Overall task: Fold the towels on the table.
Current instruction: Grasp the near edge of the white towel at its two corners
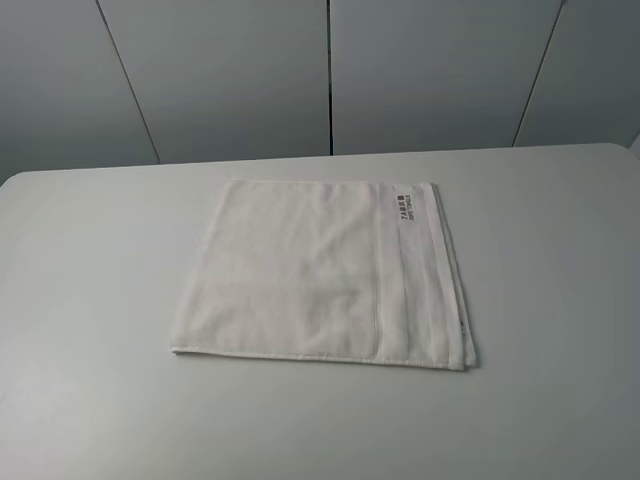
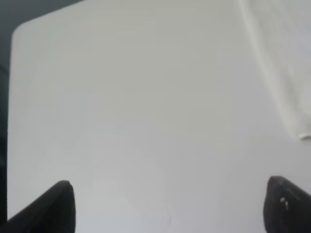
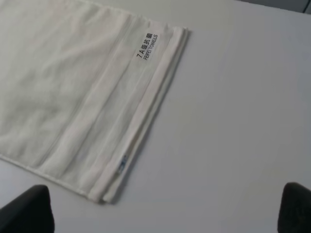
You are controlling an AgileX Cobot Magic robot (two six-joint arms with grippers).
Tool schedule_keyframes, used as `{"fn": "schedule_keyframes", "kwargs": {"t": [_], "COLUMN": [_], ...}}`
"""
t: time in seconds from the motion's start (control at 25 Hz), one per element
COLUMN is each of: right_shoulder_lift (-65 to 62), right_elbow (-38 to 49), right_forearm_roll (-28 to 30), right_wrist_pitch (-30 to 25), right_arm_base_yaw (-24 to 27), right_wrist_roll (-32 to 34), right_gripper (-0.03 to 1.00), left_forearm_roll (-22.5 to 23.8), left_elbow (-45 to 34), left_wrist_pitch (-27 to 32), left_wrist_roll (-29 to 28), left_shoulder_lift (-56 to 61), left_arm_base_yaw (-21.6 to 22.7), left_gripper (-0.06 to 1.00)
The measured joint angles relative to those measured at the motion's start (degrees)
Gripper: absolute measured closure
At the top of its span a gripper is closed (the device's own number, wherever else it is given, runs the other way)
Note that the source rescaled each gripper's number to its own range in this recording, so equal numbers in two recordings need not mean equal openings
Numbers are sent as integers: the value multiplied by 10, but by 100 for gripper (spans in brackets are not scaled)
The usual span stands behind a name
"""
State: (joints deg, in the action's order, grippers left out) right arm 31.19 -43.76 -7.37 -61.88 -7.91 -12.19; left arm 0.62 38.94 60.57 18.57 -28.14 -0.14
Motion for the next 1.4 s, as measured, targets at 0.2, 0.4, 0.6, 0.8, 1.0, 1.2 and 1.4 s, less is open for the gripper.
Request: {"fn": "schedule_keyframes", "kwargs": {"t": [0.2, 0.4, 0.6, 0.8, 1.0, 1.2, 1.4], "right_shoulder_lift": [104, 199, 276, 341, 381, 399, 402], "right_elbow": [-28, -29, -29, -29, -29, -29, -29], "right_forearm_roll": [-24, -82, -100, -108, -117, -117, -118], "right_wrist_pitch": [11, 11, 25, 38, 58, 67, 85], "right_arm_base_yaw": [0, -1, -26, -27, -27, -27, -27], "right_wrist_roll": [-101, -187, -246, -273, -293, -307, -319], "right_gripper": [-3, -3, -3, -3, -3, -3, -3], "left_forearm_roll": [-30, -128, -156, -108, -60, -19, -6], "left_elbow": [17, 18, 18, 18, 37, 73, 87], "left_wrist_pitch": [-23, -77, -142, -227, -257, -259, -254], "left_wrist_roll": [93, 209, 285, 294, 287, 265, 263], "left_shoulder_lift": [-134, -240, -344, -442, -555, -658, -715], "left_arm_base_yaw": [0, 0, -70, -186, -257, -276, -277], "left_gripper": [-6, -6, -6, -6, -6, -6, -6]}}
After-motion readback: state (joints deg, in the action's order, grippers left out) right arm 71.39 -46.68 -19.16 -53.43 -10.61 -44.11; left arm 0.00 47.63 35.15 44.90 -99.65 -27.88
